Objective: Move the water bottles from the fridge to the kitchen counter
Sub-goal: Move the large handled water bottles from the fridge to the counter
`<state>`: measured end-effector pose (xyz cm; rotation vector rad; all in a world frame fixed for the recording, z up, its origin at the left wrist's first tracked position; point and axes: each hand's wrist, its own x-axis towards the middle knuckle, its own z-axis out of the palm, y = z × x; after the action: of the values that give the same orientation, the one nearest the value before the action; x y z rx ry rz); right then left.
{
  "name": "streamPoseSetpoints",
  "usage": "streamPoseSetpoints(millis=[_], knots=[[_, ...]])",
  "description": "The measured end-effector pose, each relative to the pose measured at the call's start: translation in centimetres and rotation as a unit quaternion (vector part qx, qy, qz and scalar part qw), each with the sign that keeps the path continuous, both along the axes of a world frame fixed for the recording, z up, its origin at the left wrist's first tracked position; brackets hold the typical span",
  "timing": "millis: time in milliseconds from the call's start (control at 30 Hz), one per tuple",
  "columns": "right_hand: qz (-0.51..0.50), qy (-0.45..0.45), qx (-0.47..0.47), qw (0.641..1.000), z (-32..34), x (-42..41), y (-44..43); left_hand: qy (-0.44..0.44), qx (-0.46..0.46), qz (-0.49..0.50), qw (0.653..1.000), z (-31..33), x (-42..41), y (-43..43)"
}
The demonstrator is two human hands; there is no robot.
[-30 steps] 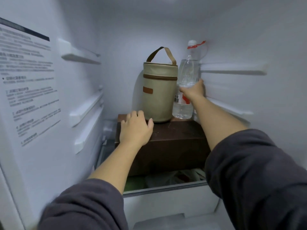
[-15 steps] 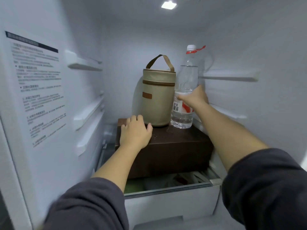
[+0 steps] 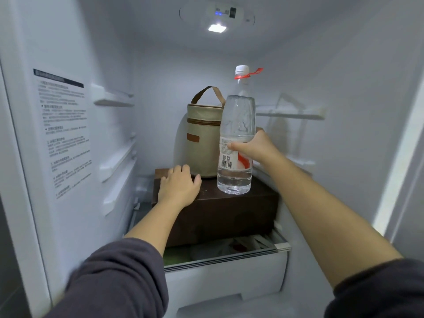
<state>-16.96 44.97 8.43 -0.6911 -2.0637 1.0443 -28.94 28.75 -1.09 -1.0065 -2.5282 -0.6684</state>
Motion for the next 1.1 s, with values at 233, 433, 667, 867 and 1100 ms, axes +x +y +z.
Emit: streamPoseSetpoints(millis=[233, 433, 667, 867, 1100], knots=[[-0.003, 0.050, -0.035, 0.998, 5.1, -0.1, -0.1, 0.009, 0.010, -0.002, 1.000, -0.4, -0.6, 0.3], [0.012, 0.087, -0.020, 0.996, 10.5, -2.3, -0.9, 0.011, 0.023, 0.001, 1.000, -0.5, -0.9, 0.6], [0.001, 0.069, 0.018, 0.997, 12.9, -2.8, -0.7, 0.015, 0.031, 0.013, 0.999, -0.8, -1.1, 0.9], [-0.042, 0.071, 0.026, 0.996, 13.5, -1.2, -1.1, 0.017, 0.044, 0.003, 0.999, -0.7, -1.2, 0.9], [-0.012, 0.122, -0.028, 0.992, 12.6, -0.8, -1.9, -0.150, 0.280, -0.149, 0.937, 1.0, 1.9, 2.3]])
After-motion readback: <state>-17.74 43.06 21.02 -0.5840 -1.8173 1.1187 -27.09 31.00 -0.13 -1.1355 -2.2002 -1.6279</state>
